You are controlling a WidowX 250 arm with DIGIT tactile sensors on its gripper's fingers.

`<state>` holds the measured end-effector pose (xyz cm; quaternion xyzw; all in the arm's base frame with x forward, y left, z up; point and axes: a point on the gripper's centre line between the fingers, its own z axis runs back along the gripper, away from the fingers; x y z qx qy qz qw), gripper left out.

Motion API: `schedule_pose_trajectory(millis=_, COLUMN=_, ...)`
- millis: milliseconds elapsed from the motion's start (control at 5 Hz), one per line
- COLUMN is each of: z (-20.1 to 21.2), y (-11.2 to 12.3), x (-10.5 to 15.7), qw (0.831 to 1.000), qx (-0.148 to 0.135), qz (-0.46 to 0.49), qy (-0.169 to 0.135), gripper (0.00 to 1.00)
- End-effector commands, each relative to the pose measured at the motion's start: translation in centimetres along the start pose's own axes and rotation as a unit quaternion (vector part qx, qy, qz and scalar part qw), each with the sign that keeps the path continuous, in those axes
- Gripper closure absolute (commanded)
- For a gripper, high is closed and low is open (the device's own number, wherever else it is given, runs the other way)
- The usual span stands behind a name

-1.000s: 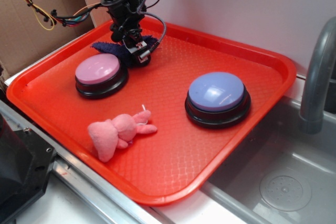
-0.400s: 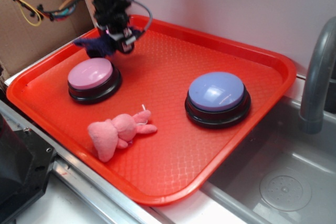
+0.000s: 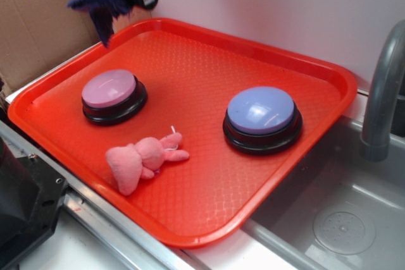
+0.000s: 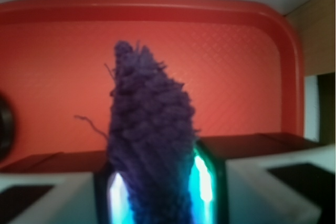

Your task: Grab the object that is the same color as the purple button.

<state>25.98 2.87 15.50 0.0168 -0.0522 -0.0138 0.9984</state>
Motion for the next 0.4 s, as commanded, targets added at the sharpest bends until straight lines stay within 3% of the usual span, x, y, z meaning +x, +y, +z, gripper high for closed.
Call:
schedule_pose_trajectory(millis=0, z=4.4, y=-3.9, x=-3.2, qw=1.0, qx=-0.024, qz=0.007, qy=-0.007, gripper=1.0)
schedule_pose_trajectory(millis=200, z=4.2, y=-3.8, x=-4.2, qw=0.999, qx=-0.039, qz=0.028, qy=-0.007, gripper=1.0)
